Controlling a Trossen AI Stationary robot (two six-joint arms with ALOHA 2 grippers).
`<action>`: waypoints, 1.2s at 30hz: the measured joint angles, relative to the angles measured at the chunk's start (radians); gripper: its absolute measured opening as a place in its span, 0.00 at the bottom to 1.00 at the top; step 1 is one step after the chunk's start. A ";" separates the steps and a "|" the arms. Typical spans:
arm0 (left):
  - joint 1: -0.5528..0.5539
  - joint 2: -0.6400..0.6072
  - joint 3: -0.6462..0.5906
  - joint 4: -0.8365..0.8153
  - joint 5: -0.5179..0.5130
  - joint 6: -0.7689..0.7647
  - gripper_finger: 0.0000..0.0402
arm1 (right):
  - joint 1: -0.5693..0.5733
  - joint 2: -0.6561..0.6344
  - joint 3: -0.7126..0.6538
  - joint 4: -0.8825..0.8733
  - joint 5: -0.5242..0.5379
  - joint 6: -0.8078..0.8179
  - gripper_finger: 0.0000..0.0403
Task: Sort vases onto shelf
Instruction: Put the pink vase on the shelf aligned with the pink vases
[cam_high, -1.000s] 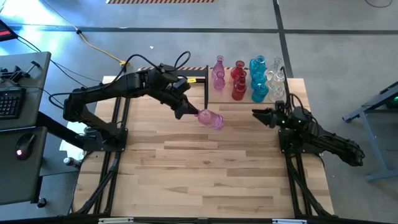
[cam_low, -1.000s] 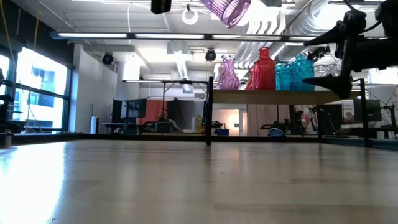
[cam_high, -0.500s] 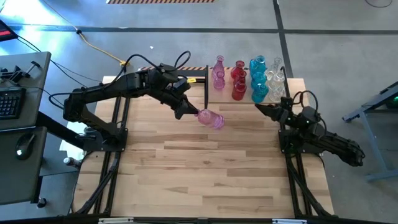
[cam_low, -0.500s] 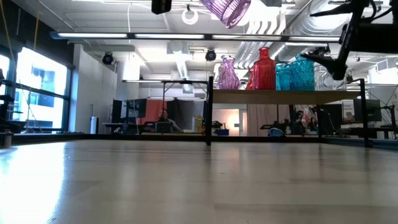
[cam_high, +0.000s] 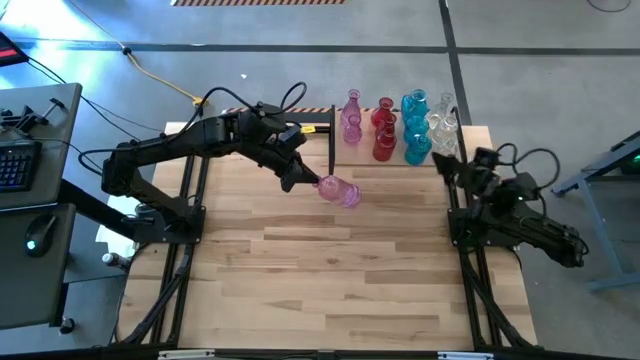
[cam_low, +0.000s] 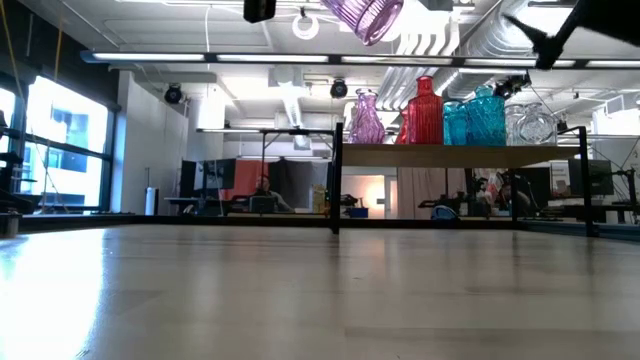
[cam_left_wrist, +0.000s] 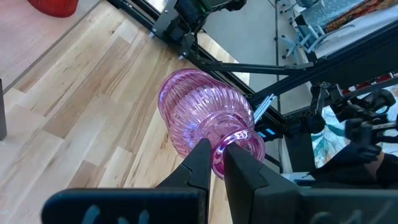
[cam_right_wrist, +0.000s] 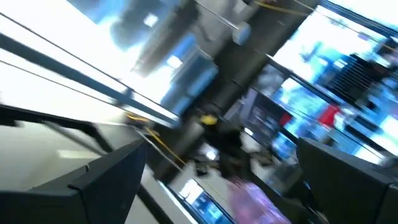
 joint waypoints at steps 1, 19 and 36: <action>0.000 0.000 0.000 0.000 0.000 0.000 0.04 | 0.000 0.000 0.005 0.025 0.000 0.000 0.98; 0.000 0.000 0.000 -0.001 0.000 0.000 0.04 | 0.000 0.366 0.203 0.135 -0.062 -0.088 0.98; 0.000 0.000 0.000 -0.081 0.000 0.016 0.04 | 0.000 0.832 0.633 -0.252 -0.388 -0.493 0.98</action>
